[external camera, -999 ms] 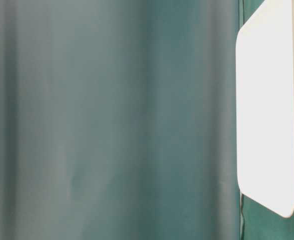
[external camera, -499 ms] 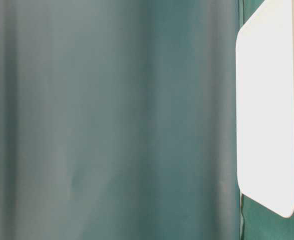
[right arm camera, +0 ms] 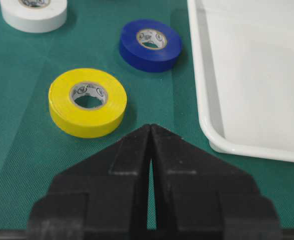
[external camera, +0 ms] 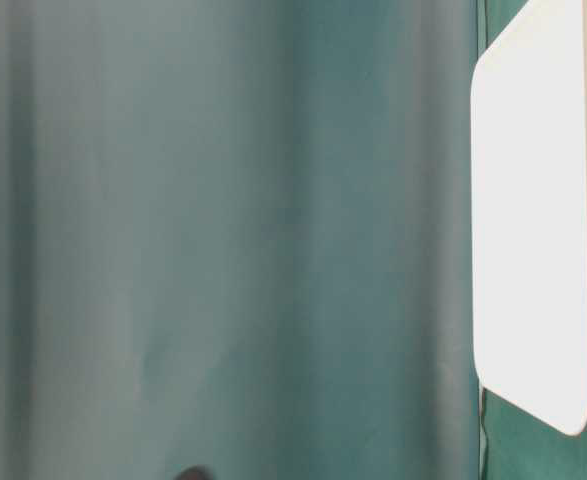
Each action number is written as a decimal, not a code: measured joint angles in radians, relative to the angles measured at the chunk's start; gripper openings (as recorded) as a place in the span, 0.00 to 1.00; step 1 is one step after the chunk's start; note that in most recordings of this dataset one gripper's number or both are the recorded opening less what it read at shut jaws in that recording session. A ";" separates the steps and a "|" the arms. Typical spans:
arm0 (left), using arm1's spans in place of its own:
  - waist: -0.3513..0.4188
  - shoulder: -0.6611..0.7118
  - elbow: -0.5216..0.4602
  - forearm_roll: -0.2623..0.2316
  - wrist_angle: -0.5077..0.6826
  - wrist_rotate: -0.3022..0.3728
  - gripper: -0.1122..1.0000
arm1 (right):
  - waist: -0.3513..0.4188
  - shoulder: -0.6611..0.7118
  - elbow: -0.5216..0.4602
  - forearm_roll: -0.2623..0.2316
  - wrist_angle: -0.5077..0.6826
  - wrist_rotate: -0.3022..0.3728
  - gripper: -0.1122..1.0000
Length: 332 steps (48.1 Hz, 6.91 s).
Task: Put the tape into the white case with the left arm.
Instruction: 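Lower the left gripper onto the black tape roll and grasp it, then lift the black tape and carry it into the white tray, then release the black tape in the tray and withdraw left gripper, then move the left gripper to the red tape roll and grasp it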
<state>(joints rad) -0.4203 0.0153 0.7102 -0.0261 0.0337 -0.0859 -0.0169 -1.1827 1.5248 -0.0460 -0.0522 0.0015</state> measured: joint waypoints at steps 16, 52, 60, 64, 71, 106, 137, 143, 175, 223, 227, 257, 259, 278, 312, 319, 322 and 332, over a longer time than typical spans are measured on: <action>0.000 0.104 -0.055 0.000 0.011 -0.021 0.96 | 0.002 0.000 0.000 0.000 0.000 0.000 0.02; 0.002 0.195 -0.138 -0.002 0.120 -0.061 0.96 | 0.002 0.000 0.003 0.000 0.000 0.000 0.02; 0.003 0.198 -0.144 -0.002 0.172 -0.061 0.83 | 0.000 0.000 0.003 0.000 -0.002 0.000 0.02; 0.003 0.198 -0.149 -0.002 0.196 -0.063 0.64 | 0.000 0.000 0.003 0.000 -0.002 0.000 0.02; 0.003 0.198 -0.161 -0.002 0.227 -0.060 0.31 | 0.000 0.000 0.003 0.000 0.000 0.000 0.02; -0.009 0.043 -0.170 -0.002 0.242 -0.061 0.32 | 0.000 0.000 0.005 0.000 -0.002 0.000 0.02; 0.281 -0.109 -0.061 0.000 0.262 -0.054 0.32 | 0.002 0.000 0.006 0.000 -0.002 0.000 0.02; 0.382 -0.117 -0.055 0.000 0.264 -0.048 0.32 | 0.000 0.000 0.005 0.000 -0.002 0.000 0.02; 0.776 -0.066 -0.075 0.002 0.253 0.115 0.32 | 0.000 0.000 0.006 0.000 -0.002 0.000 0.02; 0.933 0.057 -0.141 0.002 0.181 0.117 0.58 | 0.000 0.000 0.006 0.000 -0.002 0.000 0.02; 0.931 0.057 -0.141 0.002 0.179 0.117 0.79 | 0.000 -0.002 0.006 0.000 -0.002 0.000 0.02; 0.793 -0.167 0.005 0.002 0.179 0.106 0.95 | 0.000 0.000 0.006 0.000 -0.002 0.000 0.02; 0.779 -0.190 0.021 0.000 0.179 0.109 0.95 | 0.000 -0.002 0.006 0.000 -0.002 0.000 0.02; 0.597 -0.408 0.172 0.002 0.179 0.107 0.95 | 0.000 -0.002 0.006 -0.020 -0.002 0.000 0.02; 0.456 -0.769 0.419 0.002 0.183 0.112 0.95 | 0.000 -0.002 0.006 -0.021 -0.002 0.000 0.02; 0.443 -0.819 0.449 0.002 0.184 0.112 0.95 | 0.000 0.000 0.006 -0.021 -0.002 0.000 0.02; 0.442 -0.836 0.460 0.000 0.186 0.114 0.95 | 0.000 -0.002 0.006 -0.021 -0.002 0.000 0.02; 0.439 -0.861 0.477 0.000 0.190 0.114 0.95 | 0.000 -0.002 0.006 -0.021 -0.002 0.000 0.02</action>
<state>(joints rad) 0.0184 -0.8452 1.1873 -0.0261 0.2240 0.0276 -0.0169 -1.1842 1.5309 -0.0675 -0.0537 0.0015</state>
